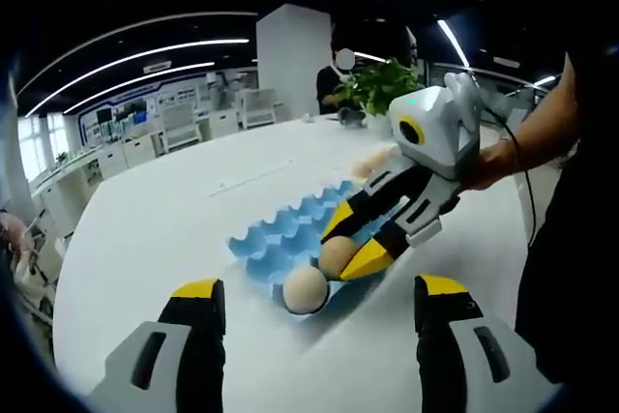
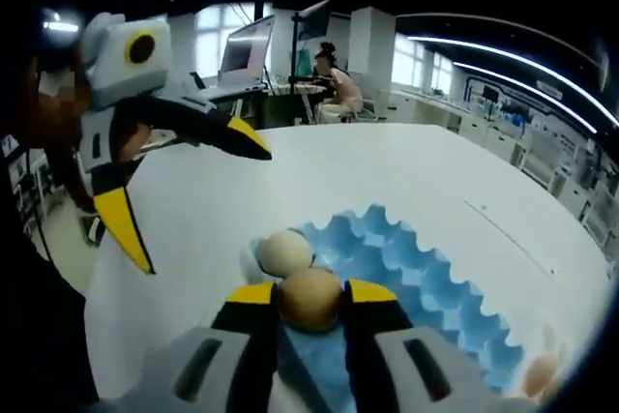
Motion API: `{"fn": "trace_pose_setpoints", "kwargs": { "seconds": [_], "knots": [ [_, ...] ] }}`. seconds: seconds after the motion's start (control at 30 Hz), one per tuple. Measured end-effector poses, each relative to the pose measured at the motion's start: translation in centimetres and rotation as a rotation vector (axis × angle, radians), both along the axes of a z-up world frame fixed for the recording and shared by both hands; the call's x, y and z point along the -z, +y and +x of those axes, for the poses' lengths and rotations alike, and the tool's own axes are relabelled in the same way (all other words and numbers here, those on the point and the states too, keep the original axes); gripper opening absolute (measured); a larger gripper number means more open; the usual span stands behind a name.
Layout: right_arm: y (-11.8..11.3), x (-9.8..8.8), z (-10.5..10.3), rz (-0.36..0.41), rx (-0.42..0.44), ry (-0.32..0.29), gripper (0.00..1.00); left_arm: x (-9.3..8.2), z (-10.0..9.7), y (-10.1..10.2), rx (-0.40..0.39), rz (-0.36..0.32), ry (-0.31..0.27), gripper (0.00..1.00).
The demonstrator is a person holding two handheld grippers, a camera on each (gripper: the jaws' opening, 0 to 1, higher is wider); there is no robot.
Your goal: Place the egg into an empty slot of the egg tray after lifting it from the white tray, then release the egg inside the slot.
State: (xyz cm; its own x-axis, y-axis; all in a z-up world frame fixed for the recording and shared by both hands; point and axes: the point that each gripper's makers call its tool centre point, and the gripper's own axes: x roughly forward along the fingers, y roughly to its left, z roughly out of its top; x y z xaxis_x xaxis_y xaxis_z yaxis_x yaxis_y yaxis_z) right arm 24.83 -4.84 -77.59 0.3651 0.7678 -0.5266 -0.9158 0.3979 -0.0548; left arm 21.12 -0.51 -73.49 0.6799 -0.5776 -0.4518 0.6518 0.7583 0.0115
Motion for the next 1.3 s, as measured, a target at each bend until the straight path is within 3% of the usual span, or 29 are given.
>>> {"fn": "trace_pose_setpoints", "kwargs": {
  "seconds": [0.47,0.63,0.93,1.3],
  "knots": [
    [-0.1,-0.1,-0.1,0.023,0.000,0.016,0.27,-0.1,0.0,0.0,-0.001,0.000,0.002,0.80],
    [-0.2,0.0,-0.2,0.027,-0.019,-0.036,0.27,0.0,0.0,0.0,0.001,0.003,0.003,0.80],
    [-0.7,-0.1,-0.7,0.060,-0.008,-0.051,0.29,0.1,0.0,-0.2,0.000,0.009,-0.001,0.80],
    [-3.7,-0.9,-1.4,0.107,0.070,-0.035,0.27,-0.7,-0.3,-0.5,0.007,0.014,-0.016,0.80]
  ]
}}
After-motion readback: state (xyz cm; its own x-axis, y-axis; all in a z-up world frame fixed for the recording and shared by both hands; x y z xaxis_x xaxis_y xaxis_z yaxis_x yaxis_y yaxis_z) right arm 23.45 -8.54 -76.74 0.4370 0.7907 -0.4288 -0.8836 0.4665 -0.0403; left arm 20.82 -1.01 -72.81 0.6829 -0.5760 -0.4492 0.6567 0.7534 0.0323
